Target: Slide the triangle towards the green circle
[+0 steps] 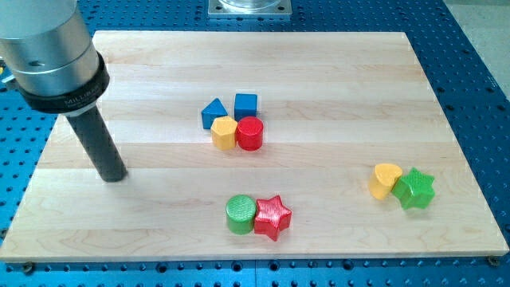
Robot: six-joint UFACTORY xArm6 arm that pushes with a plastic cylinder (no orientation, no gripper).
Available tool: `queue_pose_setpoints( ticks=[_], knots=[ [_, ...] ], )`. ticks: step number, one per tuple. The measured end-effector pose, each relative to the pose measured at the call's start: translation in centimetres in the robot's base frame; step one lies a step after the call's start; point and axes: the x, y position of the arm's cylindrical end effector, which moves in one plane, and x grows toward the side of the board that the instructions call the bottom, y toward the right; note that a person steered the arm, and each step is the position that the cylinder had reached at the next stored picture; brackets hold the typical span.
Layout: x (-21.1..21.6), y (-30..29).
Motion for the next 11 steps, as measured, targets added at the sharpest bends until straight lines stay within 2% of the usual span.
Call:
queue_pose_setpoints(
  ticks=[5, 6, 7, 8, 9, 10, 11],
  knots=[
    [-3.9, 0.0],
    [-6.5, 3.0],
    [-11.1, 6.8],
    [-11.5, 10.8],
    [-7.2, 10.7],
    [-6.7, 10.3],
    [-10.3, 10.5]
  ],
)
